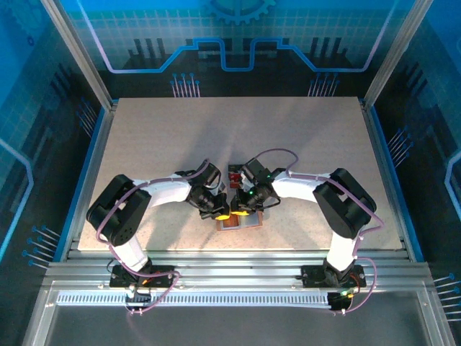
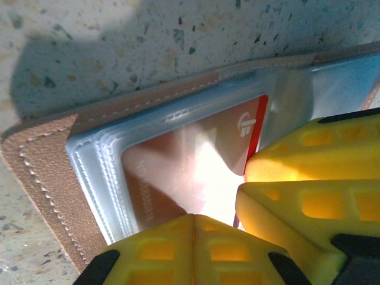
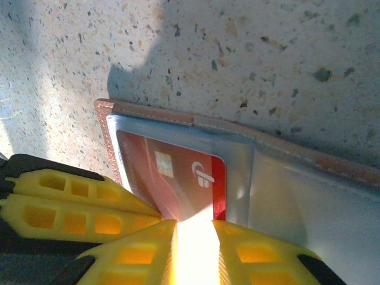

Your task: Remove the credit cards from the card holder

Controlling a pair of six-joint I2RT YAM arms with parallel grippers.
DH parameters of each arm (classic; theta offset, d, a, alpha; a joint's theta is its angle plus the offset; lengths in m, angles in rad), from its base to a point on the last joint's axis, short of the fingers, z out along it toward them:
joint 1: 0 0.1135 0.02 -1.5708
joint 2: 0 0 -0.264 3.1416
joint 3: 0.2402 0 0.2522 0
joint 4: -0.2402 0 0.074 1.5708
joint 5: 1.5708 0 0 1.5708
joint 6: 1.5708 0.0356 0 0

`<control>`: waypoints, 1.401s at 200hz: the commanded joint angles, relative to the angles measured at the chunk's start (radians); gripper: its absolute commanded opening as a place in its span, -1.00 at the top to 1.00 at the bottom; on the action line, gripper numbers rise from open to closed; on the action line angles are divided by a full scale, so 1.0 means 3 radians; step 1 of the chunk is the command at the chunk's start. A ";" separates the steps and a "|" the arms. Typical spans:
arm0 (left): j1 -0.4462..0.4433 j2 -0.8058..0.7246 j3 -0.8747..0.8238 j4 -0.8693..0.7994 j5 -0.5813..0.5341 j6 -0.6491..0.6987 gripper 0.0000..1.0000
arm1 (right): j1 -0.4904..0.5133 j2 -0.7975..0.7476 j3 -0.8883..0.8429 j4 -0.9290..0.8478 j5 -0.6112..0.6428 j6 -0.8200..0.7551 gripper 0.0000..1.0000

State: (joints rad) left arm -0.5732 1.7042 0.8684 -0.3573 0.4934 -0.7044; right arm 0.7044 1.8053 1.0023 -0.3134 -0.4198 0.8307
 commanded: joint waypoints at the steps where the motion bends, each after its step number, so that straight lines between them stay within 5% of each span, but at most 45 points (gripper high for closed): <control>1: 0.0020 -0.0051 -0.0066 -0.0059 -0.0035 0.0050 0.87 | 0.0049 0.0055 0.0000 -0.0153 0.0114 -0.0043 0.55; 128: 0.0024 -0.0047 -0.0052 -0.0076 -0.0025 0.0057 0.87 | 0.0052 -0.0095 0.0104 -0.0429 0.0334 -0.0110 0.48; 280: 0.0027 -0.0047 0.0057 -0.0297 -0.0109 0.0188 0.88 | -0.0018 -0.0309 -0.0212 -0.0080 0.0058 0.0043 0.48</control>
State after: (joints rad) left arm -0.5720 1.6718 0.8688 -0.4034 0.4839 -0.6777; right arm 0.7067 1.7203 0.9577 -0.3672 -0.3763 0.8242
